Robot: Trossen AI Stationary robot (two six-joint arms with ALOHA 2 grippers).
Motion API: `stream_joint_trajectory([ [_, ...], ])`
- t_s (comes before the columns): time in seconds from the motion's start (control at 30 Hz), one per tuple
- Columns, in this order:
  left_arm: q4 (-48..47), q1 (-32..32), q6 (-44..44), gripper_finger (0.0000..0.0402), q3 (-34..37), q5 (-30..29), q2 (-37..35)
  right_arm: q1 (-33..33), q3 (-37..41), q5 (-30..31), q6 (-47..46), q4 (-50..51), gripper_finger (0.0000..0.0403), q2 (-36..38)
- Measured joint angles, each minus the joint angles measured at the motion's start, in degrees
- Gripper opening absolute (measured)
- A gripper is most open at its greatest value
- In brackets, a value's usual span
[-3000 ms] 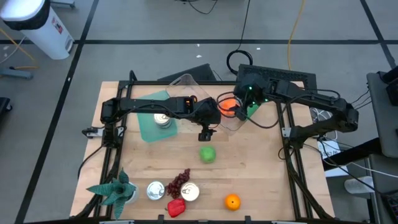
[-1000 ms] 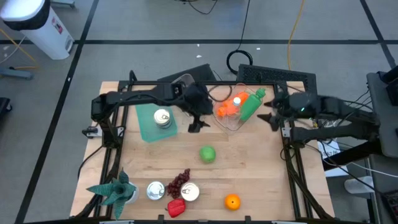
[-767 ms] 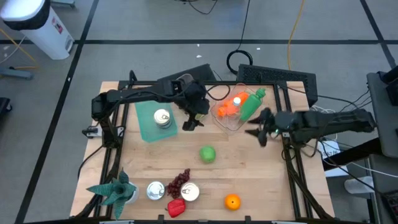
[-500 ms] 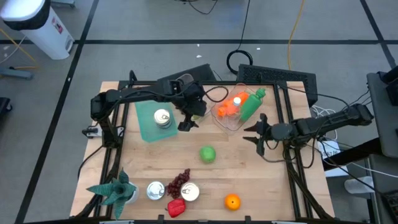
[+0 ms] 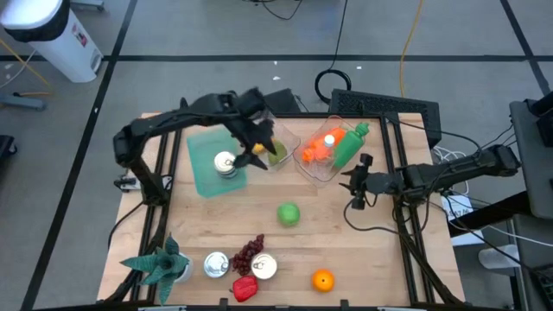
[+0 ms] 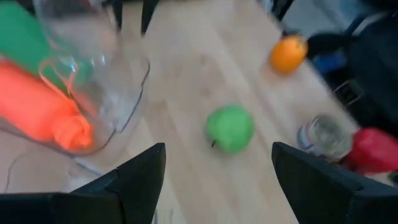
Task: Pick & Place Food Item
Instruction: Move the right transparent bin to the middle right of the table
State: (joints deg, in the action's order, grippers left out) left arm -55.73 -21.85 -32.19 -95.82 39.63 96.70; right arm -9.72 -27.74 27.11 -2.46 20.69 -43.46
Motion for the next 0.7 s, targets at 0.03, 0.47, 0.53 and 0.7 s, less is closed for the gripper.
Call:
stream_joint_trajectory([
  [0.03, 1.18, -0.64, 0.75, 0.0296, 1.05, 1.3, -1.79, 0.0, -0.24, 1.33, 0.74, 0.68, 0.0155, 0.02],
  [0.47, 39.55, -3.88, 27.35, 0.0296, 41.59, -15.05, -38.67, 2.66, -3.06, 2.51, 13.8, 2.32, 0.018, -4.61],
  [0.53, 44.35, -3.36, 28.51, 0.0296, 48.13, -15.01, -43.15, 3.7, -3.07, 2.05, 15.01, 0.53, 0.0179, -6.23],
  [0.7, 55.99, -1.95, 32.54, 0.0296, 60.98, -17.32, -49.73, 7.51, -3.08, -1.08, 18.25, -0.27, 0.0177, -9.72],
])
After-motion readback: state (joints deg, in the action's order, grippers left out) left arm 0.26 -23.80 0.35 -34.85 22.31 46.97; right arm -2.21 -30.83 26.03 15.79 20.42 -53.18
